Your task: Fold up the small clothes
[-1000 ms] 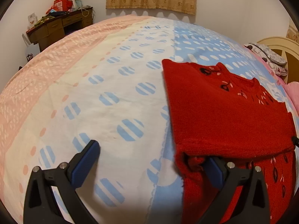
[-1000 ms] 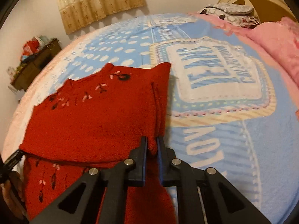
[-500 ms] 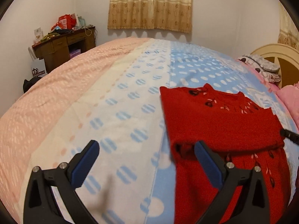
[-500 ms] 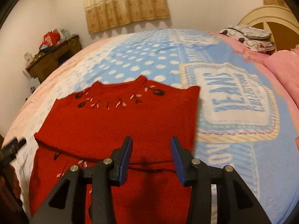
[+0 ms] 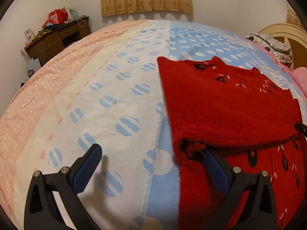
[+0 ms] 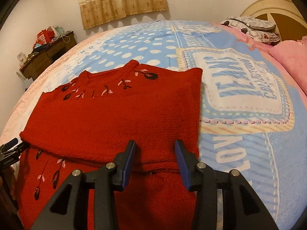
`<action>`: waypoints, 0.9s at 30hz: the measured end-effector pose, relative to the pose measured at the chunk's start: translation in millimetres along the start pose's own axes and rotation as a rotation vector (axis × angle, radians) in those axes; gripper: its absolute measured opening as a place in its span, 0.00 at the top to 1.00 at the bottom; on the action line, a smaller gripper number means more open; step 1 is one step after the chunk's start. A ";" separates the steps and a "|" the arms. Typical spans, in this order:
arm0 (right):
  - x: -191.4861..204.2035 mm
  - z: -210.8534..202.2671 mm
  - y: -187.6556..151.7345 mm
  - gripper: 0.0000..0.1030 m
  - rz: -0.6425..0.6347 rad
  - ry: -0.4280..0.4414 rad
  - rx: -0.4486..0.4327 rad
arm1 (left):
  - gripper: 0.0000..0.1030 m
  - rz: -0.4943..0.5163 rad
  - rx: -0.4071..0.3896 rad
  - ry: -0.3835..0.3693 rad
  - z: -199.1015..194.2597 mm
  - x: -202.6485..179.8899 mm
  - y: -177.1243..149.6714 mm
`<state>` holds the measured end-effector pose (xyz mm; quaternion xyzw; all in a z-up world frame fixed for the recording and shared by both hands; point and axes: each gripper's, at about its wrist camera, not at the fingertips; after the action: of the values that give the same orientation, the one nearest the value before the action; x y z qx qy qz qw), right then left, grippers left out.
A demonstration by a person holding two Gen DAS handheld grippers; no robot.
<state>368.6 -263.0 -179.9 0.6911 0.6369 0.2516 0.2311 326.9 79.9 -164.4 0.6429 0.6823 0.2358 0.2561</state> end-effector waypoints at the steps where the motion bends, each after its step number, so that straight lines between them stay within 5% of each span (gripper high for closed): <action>1: -0.4 1.0 -0.4 0.58 0.005 -0.005 -0.004 | 0.00 -0.001 -0.002 -0.001 -0.9 0.0 -0.5; 27: -6.7 -37.6 -30.8 0.58 0.040 -0.021 -0.008 | 0.00 0.039 -0.004 -0.041 -27.5 -8.7 -16.7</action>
<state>320.4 -267.2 -171.1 0.7054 0.6195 0.2514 0.2355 296.7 70.3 -154.1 0.6601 0.6637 0.2288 0.2670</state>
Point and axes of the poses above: each gripper's, at about its wrist camera, not at the fingertips, and z roughly the way its jaws point, x to its left, y to its top, and after that the axes turned 6 degrees about -y, right-handed
